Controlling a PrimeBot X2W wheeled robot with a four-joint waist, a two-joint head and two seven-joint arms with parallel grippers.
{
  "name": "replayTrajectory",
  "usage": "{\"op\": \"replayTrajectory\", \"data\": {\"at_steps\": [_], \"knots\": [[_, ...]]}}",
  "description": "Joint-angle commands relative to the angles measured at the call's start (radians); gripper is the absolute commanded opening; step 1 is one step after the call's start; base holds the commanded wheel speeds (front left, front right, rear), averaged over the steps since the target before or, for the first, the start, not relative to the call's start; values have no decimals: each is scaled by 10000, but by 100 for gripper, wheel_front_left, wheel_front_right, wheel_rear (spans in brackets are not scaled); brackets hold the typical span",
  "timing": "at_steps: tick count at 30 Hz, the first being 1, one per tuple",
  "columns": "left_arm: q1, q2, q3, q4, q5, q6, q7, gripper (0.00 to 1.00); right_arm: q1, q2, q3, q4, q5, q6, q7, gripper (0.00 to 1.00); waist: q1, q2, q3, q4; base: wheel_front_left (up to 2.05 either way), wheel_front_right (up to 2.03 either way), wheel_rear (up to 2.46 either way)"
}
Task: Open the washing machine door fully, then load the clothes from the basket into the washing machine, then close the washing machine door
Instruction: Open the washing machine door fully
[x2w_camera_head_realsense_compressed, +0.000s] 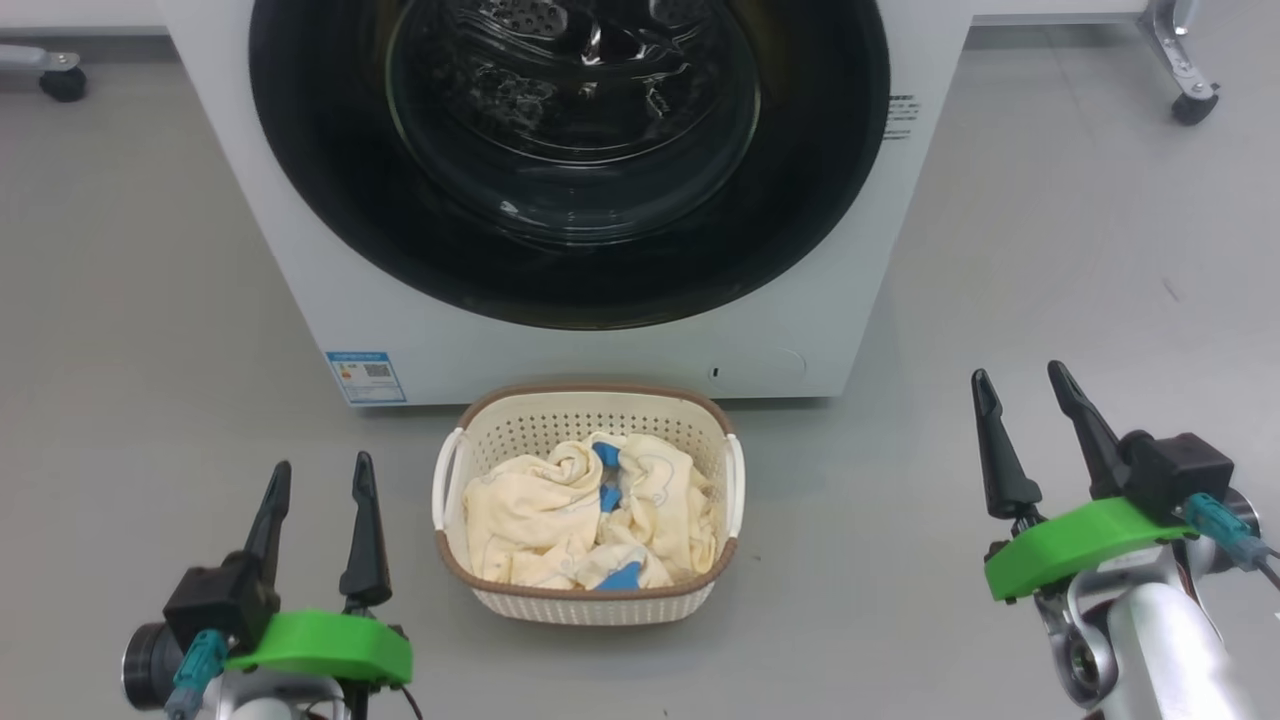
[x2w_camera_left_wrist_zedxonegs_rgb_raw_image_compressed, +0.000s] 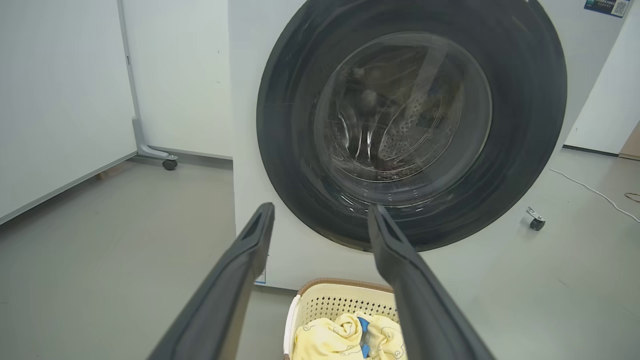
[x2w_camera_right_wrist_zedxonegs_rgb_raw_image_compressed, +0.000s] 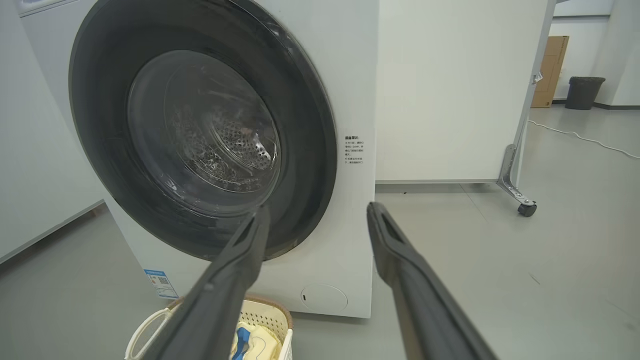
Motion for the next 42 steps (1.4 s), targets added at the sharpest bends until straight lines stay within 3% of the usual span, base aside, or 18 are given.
{"op": "replayTrajectory", "data": {"at_steps": [1, 25, 42], "knots": [[-369, 118, 284, -317, 71, -3, -111, 100, -542, -194, 208, -274, -4, -29, -93, 100, 0, 0, -1, -1, 123, 123, -246], [-346, 118, 347, -432, -226, -194, -111, 100, -590, -194, 319, -138, -180, -29, -93, 100, 0, 0, -53, -8, 119, 118, -237], [-269, 118, 416, -528, -180, -254, -111, 100, -559, -194, 337, -146, -77, -29, -93, 100, 0, 0, -72, -20, 25, 25, -50]]}}
